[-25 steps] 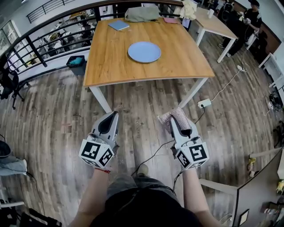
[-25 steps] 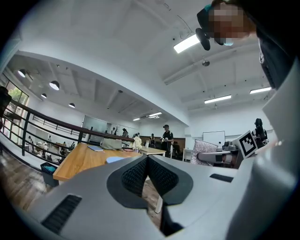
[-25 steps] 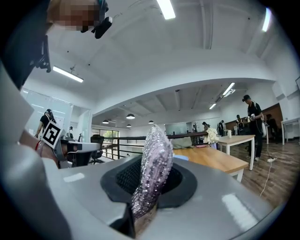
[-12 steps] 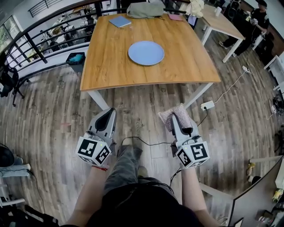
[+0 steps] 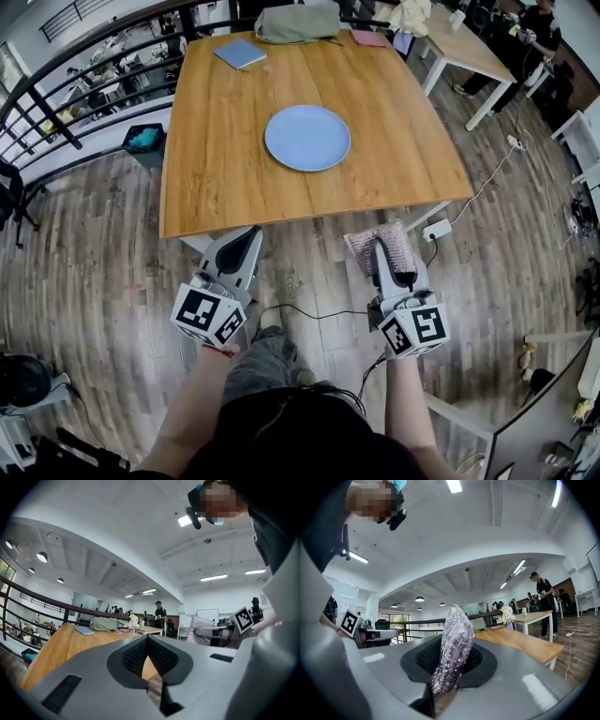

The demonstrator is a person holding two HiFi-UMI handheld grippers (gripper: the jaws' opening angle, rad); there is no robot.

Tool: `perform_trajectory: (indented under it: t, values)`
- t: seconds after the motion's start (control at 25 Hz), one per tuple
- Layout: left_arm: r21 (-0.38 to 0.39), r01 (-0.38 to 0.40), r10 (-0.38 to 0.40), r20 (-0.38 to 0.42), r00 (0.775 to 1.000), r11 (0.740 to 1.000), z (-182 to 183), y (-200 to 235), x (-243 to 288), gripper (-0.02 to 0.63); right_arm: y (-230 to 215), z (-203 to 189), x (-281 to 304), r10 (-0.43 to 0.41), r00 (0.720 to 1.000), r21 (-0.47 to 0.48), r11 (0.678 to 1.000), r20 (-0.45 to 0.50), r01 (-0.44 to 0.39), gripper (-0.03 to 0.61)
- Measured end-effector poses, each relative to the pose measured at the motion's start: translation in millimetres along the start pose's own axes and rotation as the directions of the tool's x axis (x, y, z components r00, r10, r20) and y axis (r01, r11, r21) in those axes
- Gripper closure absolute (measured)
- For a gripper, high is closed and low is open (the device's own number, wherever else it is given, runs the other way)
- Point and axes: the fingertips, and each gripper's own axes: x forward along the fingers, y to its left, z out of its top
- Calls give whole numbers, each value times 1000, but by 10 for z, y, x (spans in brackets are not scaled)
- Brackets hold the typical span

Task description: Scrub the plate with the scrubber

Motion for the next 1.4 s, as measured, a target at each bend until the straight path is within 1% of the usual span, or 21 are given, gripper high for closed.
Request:
perform_trajectory:
  t: [0.2,0.36,0.44,0.56,0.72,0.88,0.96,1.08,1.16,1.24,1.4]
  values:
    - [-5,35,-35,-9,999,999,-5,442,365,617,-88,-67,437,-48,999,8,999,-6,48,502]
    - [0,89,-89,-2,996,996,33,643,628,617,-77,-92,736,-70,998,13,997,1,70,502]
    - [-2,103,-103,7,995,995,48,725,721,617,-36,-82,867,-67,998,11,998,2,67,502]
    - [-23,101,-100,19,995,995,3,778,790,617,7,-99,969,-44,999,-6,999,-17,44,502]
    - [-42,98,-97,11,995,994,-64,844,920,617,-78,-75,1126,-39,999,-3,999,-18,39,502]
    - [-37,78,-79,-26,997,996,-108,965,1082,617,-145,-138,1399,-9,1000,7,1000,-29,9,502]
    - [-38,61,-62,-49,997,997,-165,1046,1185,617,-196,-219,1584,18,999,15,1000,-43,-17,501]
    - [-63,21,-26,-87,996,998,-273,1203,1330,617,-253,-352,1896,72,995,30,997,-75,-70,502]
    - [-93,-8,-4,-125,992,996,-347,1319,1443,617,-275,-433,2132,113,986,29,993,-126,-110,501]
    - [-121,-37,17,-164,986,992,-461,1426,1564,617,-308,-541,2354,149,969,26,989,-198,-147,502]
    - [-138,-112,76,-243,967,984,-673,1613,1823,617,-426,-832,2714,208,919,46,978,-336,-205,502]
